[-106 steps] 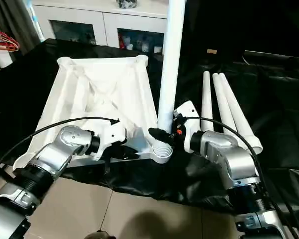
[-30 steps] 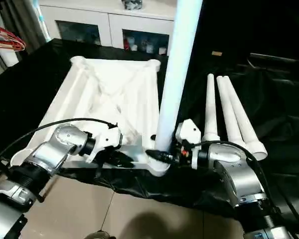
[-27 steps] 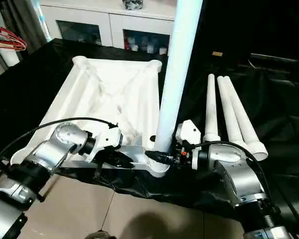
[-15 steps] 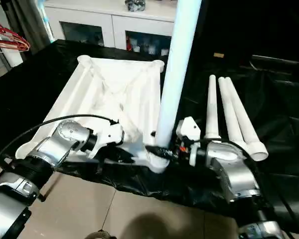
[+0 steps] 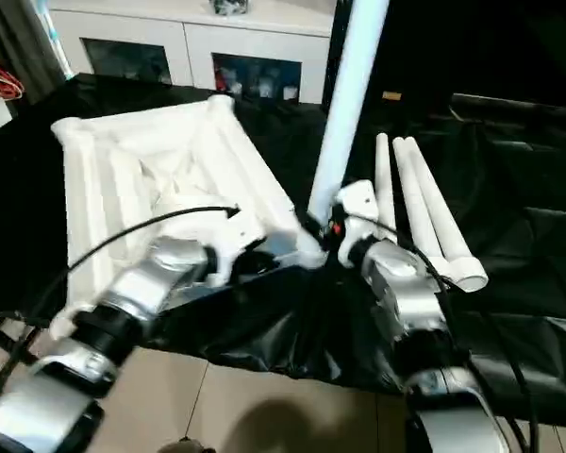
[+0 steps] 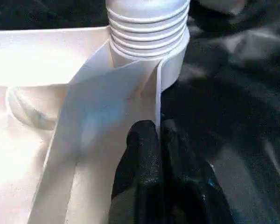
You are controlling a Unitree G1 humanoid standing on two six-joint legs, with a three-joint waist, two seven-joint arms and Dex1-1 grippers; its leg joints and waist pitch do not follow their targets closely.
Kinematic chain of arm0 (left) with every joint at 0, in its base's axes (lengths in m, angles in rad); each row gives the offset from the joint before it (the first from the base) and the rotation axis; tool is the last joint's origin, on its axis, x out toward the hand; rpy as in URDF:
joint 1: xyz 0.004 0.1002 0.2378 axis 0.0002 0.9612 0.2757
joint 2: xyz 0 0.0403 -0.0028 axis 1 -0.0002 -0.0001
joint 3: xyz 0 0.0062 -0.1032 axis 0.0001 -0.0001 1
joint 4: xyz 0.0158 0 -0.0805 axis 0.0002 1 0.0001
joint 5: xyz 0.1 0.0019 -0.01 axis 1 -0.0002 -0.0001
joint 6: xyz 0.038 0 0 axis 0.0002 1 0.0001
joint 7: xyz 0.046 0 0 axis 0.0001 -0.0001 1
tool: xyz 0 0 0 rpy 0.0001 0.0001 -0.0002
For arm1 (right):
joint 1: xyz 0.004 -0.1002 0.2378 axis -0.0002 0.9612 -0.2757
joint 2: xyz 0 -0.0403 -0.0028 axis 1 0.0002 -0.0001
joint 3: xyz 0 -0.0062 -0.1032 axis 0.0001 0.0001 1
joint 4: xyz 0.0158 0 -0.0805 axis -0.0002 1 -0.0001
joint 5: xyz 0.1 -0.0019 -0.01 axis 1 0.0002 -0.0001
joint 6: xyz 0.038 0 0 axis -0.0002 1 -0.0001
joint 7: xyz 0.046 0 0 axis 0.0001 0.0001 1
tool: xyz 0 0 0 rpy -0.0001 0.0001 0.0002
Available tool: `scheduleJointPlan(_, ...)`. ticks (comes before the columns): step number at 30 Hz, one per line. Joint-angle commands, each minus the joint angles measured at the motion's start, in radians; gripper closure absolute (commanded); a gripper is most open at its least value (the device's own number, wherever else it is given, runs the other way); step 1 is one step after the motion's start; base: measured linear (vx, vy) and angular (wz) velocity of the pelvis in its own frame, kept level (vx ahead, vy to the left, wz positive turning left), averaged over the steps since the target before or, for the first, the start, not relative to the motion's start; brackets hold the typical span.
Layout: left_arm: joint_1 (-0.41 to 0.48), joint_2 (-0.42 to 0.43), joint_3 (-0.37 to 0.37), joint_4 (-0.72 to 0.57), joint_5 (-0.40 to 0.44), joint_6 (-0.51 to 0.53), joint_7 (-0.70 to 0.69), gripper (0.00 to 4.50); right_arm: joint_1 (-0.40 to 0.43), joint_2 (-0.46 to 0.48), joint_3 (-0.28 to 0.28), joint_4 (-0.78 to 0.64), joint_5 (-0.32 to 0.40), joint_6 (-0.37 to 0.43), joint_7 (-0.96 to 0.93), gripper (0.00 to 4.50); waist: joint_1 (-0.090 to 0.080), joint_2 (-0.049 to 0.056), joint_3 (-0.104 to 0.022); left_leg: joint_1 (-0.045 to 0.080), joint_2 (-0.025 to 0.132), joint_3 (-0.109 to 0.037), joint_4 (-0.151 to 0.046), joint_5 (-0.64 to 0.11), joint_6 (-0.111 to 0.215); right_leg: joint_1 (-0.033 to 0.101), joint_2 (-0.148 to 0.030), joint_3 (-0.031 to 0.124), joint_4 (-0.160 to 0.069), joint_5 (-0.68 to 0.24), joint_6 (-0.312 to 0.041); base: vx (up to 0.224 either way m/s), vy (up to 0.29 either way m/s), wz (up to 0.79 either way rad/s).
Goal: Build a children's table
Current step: Insert table leg to table base
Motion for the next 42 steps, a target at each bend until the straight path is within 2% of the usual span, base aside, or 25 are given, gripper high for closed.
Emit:
scheduleJointPlan(1,-0.02,-0.043,0.022,-0.096,-0.023,-0.014,0.033,4.5,0.046,0.031,0.038,0.129,-0.039,0.062,-0.018,2.61,0.001,-0.007,-0.055,0.012,0.095,-0.04,-0.075,-0.105,0.076,0.04,-0.115,0.05,-0.062,0.083,-0.281,0.0,0.0,0.0)
scheduleJointPlan(4,-0.009,-0.056,0.009,-0.113,-0.016,0.003,0.057,4.5,0.033,0.048,0.031,0.16,-0.039,0.048,-0.026,2.61,0.001,-0.005,-0.052,0.015,0.095,-0.039,-0.078,-0.137,0.073,0.037,-0.116,0.052,-0.07,0.019,-0.275,0.0,0.0,0.0)
scheduleJointPlan(6,-0.002,-0.056,0.001,-0.127,-0.012,0.014,0.06,4.5,0.026,0.055,0.027,0.175,-0.042,0.04,-0.03,2.61,0.0,-0.003,-0.048,0.018,0.097,-0.04,-0.084,-0.185,0.052,0.034,-0.116,0.053,-0.077,-0.055,-0.265,0.0,0.0,0.0)
scheduleJointPlan(10,0.011,-0.044,-0.012,-0.148,-0.001,0.019,0.045,4.5,0.017,0.065,0.025,0.195,-0.051,0.029,-0.036,2.61,-0.005,0.001,-0.048,0.017,0.099,-0.043,-0.089,-0.205,0.034,0.034,-0.116,0.054,-0.077,-0.067,-0.258,0.0,0.0,0.0)
scheduleJointPlan(13,0.015,-0.019,-0.026,-0.153,0.001,0.009,0.011,4.5,0.008,0.067,0.026,0.203,-0.058,0.016,-0.034,2.61,-0.012,0.003,-0.049,0.015,0.097,-0.043,-0.088,-0.19,0.035,0.036,-0.116,0.054,-0.074,-0.028,-0.26,0.0,0.0,0.0)
scheduleJointPlan(15,0.017,-0.014,-0.028,-0.155,0.0,0.008,0.004,4.5,0.006,0.066,0.025,0.203,-0.058,0.015,-0.031,1.91,-0.016,0.002,-0.048,0.015,0.096,-0.042,-0.088,-0.188,0.038,0.037,-0.115,0.054,-0.074,-0.017,-0.264,0.0,0.0,0.0)
scheduleJointPlan(17,0.021,0.001,-0.036,-0.163,-0.001,0.005,-0.019,4.5,0.0,0.066,0.016,0.204,-0.051,0.009,-0.026,1.91,-0.017,0.004,-0.05,0.017,0.097,-0.043,-0.087,-0.189,0.038,0.036,-0.116,0.054,-0.074,-0.02,-0.27,0.0,0.0,0.0)
scheduleJointPlan(18,0.023,0.007,-0.038,-0.166,-0.001,0.0,-0.03,4.5,-0.001,0.065,0.013,0.2,-0.047,0.009,-0.021,1.85,-0.011,0.005,-0.053,0.018,0.097,-0.039,-0.083,-0.172,0.043,0.036,-0.119,0.054,-0.073,0.005,-0.275,0.0,0.0,0.0)
scheduleJointPlan(19,0.024,0.011,-0.04,-0.169,-0.001,-0.003,-0.036,4.5,-0.002,0.065,0.012,0.197,-0.045,0.01,-0.017,1.72,-0.013,0.001,-0.054,0.015,0.097,-0.04,-0.082,-0.139,0.053,0.04,-0.114,0.053,-0.065,0.056,-0.278,0.0,0.0,0.0)
scheduleJointPlan(21,0.027,0.019,-0.042,-0.174,-0.003,0.0,-0.05,4.5,-0.004,0.063,0.01,0.191,-0.041,0.008,-0.001,1.56,-0.012,0.005,-0.055,0.014,0.095,-0.039,-0.078,-0.111,0.072,0.039,-0.114,0.051,-0.061,0.098,-0.282,0.0,0.0,0.0)
scheduleJointPlan(22,0.028,0.022,-0.043,-0.175,-0.004,-0.001,-0.057,4.5,-0.005,0.062,0.008,0.185,-0.036,0.008,0.008,1.4,-0.012,0.004,-0.056,0.014,0.095,-0.039,-0.077,-0.105,0.077,0.039,-0.115,0.051,-0.061,0.108,-0.284,0.0,0.0,0.0)
scheduleJointPlan(25,0.027,0.032,-0.045,-0.177,-0.007,-0.007,-0.073,4.5,-0.007,0.061,-0.003,0.176,-0.022,0.001,0.029,1.33,-0.01,0.004,-0.059,0.012,0.096,-0.038,-0.072,-0.074,0.096,0.039,-0.113,0.048,-0.056,0.147,-0.293,0.0,0.0,0.0)
scheduleJointPlan(26,0.027,0.035,-0.045,-0.178,-0.009,-0.008,-0.079,4.5,-0.008,0.06,-0.009,0.173,-0.017,-0.001,0.04,1.09,-0.006,0.004,-0.065,0.011,0.095,-0.036,-0.064,-0.032,0.111,0.037,-0.113,0.047,-0.047,0.21,-0.303,0.0,0.0,0.0)
scheduleJointPlan(27,0.025,0.04,-0.047,-0.177,-0.011,-0.013,-0.092,4.5,-0.006,0.055,-0.011,0.162,-0.011,-0.003,0.058,0.97,-0.003,0.003,-0.065,0.009,0.095,-0.035,-0.062,-0.025,0.118,0.036,-0.113,0.046,-0.046,0.225,-0.302,0.0,0.0,0.0)
scheduleJointPlan(28,0.025,0.04,-0.047,-0.177,-0.011,-0.013,-0.092,4.5,-0.006,0.055,-0.011,0.162,-0.011,-0.003,0.058,0.97,-0.004,0.002,-0.065,0.007,0.094,-0.036,-0.062,-0.023,0.124,0.038,-0.112,0.046,-0.043,0.232,-0.302,0.0,0.0,0.0)
scheduleJointPlan(29,0.023,0.053,-0.053,-0.178,-0.015,-0.019,-0.115,4.5,-0.003,0.043,-0.011,0.148,-0.007,-0.003,0.09,0.89,-0.001,0.006,-0.063,0.007,0.096,-0.036,-0.062,-0.034,0.132,0.036,-0.113,0.043,-0.045,0.214,-0.302,0.0,0.0,0.0)
scheduleJointPlan(32,0.019,0.075,-0.059,-0.172,-0.018,-0.033,-0.167,4.5,0.012,0.007,0.001,0.108,-0.008,0.002,0.16,0.84,0.004,0.008,-0.064,0.009,0.098,-0.036,-0.061,-0.035,0.13,0.036,-0.111,0.042,-0.044,0.204,-0.299,0.0,0.0,0.0)
scheduleJointPlan(35,0.018,0.087,-0.062,-0.169,-0.021,-0.047,-0.196,4.5,0.024,-0.011,0.008,0.082,-0.004,0.006,0.202,0.84,0.019,0.01,-0.067,0.013,0.101,-0.034,-0.057,-0.03,0.126,0.033,-0.111,0.04,-0.042,0.217,-0.297,0.0,0.0,0.0)
scheduleJointPlan(41,0.02,0.139,-0.081,-0.154,-0.036,-0.113,-0.315,4.5,0.08,-0.081,0.045,-0.022,0.01,0.017,0.371,0.84,0.032,0.018,-0.069,0.01,0.104,-0.033,-0.051,-0.021,0.127,0.031,-0.11,0.034,-0.036,0.23,-0.297,0.0,0.0,0.0)
scheduleJointPlan(42,0.02,0.139,-0.081,-0.154,-0.036,-0.113,-0.315,4.5,0.08,-0.081,0.045,-0.022,0.01,0.017,0.371,0.84,0.035,0.016,-0.069,0.009,0.104,-0.033,-0.05,-0.021,0.128,0.032,-0.11,0.034,-0.036,0.233,-0.295,0.0,0.0,0.0)
